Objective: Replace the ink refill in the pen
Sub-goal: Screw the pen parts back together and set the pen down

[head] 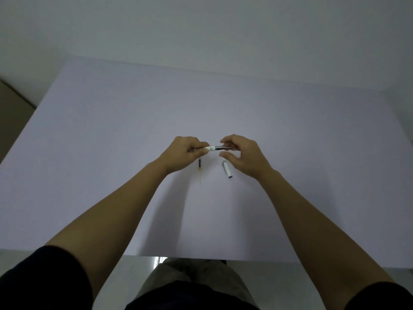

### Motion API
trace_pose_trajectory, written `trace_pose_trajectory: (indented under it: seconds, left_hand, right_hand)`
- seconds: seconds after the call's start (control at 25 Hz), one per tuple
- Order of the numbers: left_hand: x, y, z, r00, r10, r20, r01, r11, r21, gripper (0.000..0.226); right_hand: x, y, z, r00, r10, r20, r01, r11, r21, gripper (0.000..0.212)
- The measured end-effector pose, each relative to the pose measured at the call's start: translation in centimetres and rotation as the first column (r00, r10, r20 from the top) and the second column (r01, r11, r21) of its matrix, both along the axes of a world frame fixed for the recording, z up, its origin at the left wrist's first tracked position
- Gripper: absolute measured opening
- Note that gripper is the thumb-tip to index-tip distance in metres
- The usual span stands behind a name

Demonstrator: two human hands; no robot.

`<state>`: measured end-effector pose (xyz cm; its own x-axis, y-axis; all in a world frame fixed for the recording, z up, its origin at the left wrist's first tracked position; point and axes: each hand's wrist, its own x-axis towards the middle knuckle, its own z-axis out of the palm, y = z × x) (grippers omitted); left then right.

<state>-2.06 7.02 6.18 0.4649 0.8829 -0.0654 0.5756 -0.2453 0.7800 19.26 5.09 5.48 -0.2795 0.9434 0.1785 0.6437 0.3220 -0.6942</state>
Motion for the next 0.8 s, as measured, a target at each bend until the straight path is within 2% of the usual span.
trace_pose_trajectory:
  seconds: [0.08,0.24,0.36,0.48,0.56,0.64,0.8]
  left_hand:
    - [0.03,0.15,0.12,1.0,-0.003,-0.005,0.003,1.0,0.005,0.018]
    - [0.15,0.02,-0.04,1.0,-0.003,0.005,0.003,1.0,0.002,0.018]
    - [0.36,0.06,-0.12,1.0,-0.018,-0.014,0.018,1.0,0.016,0.018]
    - [0.45,-0.03,-0.27,1.0,-0.021,-0.023,0.022,1.0,0.023,0.019]
    - [0.51,0.01,-0.2,1.0,-0.015,-0.022,0.016,0.999,0.032,0.02]
    - [0.64,0.02,-0.09,0.999,-0.025,-0.04,0.027,0.998,0.05,0.02]
    - [0.75,-0.02,0.12,0.999,-0.025,-0.035,0.027,0.998,0.059,0.021]
  right_hand:
    - [0.13,0.35,0.02,1.0,0.005,0.025,-0.005,1.0,0.011,0.012]
    - [0.11,0.16,0.04,0.999,0.016,0.033,-0.016,1.0,0.002,0.018]
    - [0.22,0.29,-0.05,0.999,0.025,0.037,-0.027,0.999,0.033,0.011]
    - [0.36,0.29,0.07,0.999,0.017,0.049,-0.016,1.0,-0.013,0.015]
    - [0.35,0.1,0.21,0.999,0.015,0.036,-0.016,1.0,0.023,0.018]
    - [0.42,0.19,0.18,0.999,0.019,0.034,-0.02,0.999,0.049,0.01]
    - [0.52,0.27,0.4,0.999,0.009,0.046,-0.01,1.0,0.03,0.014]
